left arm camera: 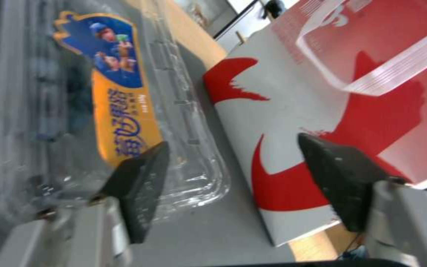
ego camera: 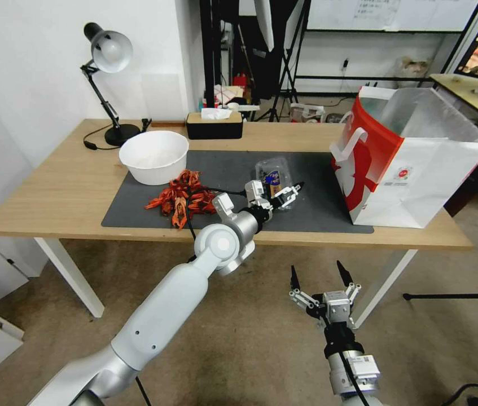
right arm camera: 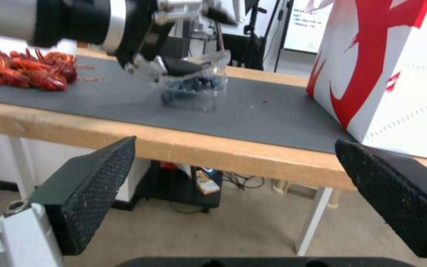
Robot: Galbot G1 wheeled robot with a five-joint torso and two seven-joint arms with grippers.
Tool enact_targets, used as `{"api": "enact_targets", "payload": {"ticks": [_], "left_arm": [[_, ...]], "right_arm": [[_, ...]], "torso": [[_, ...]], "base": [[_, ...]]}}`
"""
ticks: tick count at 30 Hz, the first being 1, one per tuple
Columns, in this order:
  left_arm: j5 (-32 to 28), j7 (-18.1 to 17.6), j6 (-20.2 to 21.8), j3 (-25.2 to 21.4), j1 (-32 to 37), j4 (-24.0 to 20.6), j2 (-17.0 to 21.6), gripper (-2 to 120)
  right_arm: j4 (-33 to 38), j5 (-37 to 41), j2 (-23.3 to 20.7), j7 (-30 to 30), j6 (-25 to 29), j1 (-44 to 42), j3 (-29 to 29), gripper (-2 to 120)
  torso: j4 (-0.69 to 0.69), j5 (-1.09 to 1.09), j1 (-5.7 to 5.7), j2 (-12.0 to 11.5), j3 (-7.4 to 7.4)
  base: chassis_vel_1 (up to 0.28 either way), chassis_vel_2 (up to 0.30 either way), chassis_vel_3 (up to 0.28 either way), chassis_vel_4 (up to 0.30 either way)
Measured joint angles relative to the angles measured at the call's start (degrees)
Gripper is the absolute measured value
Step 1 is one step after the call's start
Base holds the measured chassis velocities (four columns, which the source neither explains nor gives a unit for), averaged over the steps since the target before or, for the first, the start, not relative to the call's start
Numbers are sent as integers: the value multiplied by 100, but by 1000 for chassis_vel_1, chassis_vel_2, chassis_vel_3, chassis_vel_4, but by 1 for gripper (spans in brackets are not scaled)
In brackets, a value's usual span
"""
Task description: Close the takeout container lid, then place the container into the takeout bag.
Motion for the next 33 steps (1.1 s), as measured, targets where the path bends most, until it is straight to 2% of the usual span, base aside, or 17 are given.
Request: {"api": "enact_targets", "payload": {"ticks": [3,5,6,8,11,12,15,16,17,18,20,21,22,24,25,28,33], "left_arm": [[1,-123,45,8,0,-9,30,50],[4,-165,68,8,0,-9,37,47],[20,-218,92,13,0,-5,49,40],[30,-244,104,18,-1,-5,59,37],[44,-301,123,28,0,-8,80,23],[44,-301,123,28,0,-8,80,23],[45,-336,127,30,-19,-11,94,8],[44,-344,128,30,-20,-15,99,4],[44,-344,128,30,-20,-15,99,4],[44,-354,129,28,-21,-21,109,0],[43,-363,130,25,-21,-30,120,0],[43,-363,130,25,-21,-30,120,0],[43,-364,130,25,-19,-32,123,0],[41,-366,130,25,-6,-32,124,0],[41,-366,130,25,-6,-32,124,0],[40,-366,130,25,5,-32,123,0],[39,-366,123,20,11,-32,125,0]], "right_arm": [[161,318,-69,-172,-99,53,99,100],[228,475,-102,-247,-153,77,146,100],[325,723,-153,-356,-236,119,225,100],[405,946,-193,-449,-307,157,302,100],[634,1754,-323,-747,-528,302,587,100],[634,1754,-323,-747,-528,302,587,100],[878,2849,-488,-1048,-955,560,932,100],[964,3278,-554,-1107,-1150,685,1059,100],[964,3278,-554,-1107,-1150,685,1059,100],[1039,3760,-632,-1124,-1407,844,1195,100],[1108,4639,-810,-1035,-1813,1159,1396,100],[1108,4639,-810,-1035,-1813,1159,1396,100],[1108,4965,-889,-977,-1944,1281,1460,100],[968,6113,-1180,-766,-2291,1651,1549,100],[968,6113,-1180,-766,-2291,1651,1549,100],[572,6992,-1452,-522,-2461,2046,1433,100],[182,7427,-1597,-280,-2597,2523,1237,100]], "torso": [[0,0,0,0,0],[0,0,0,0,0],[0,0,0,0,0],[0,0,0,0,0],[0,0,0,0,0],[0,0,0,0,0],[0,1,0,0,0],[0,0,0,0,0],[0,0,0,0,0],[0,0,0,0,0],[1,0,0,0,0],[1,0,0,0,0],[0,0,0,0,0],[0,1,0,0,0],[0,1,0,0,0],[0,1,0,-1,1],[0,1,0,-1,1]], "base": [[0,0,0,0],[0,0,0,0],[0,0,0,0],[0,0,0,0],[0,0,0,0],[0,0,0,0],[0,0,0,0],[0,0,0,0],[0,0,0,0],[0,0,0,0],[0,0,0,0],[0,0,0,0],[0,0,0,0],[0,0,0,0],[0,0,0,0],[0,0,0,0],[0,0,0,0]]}}
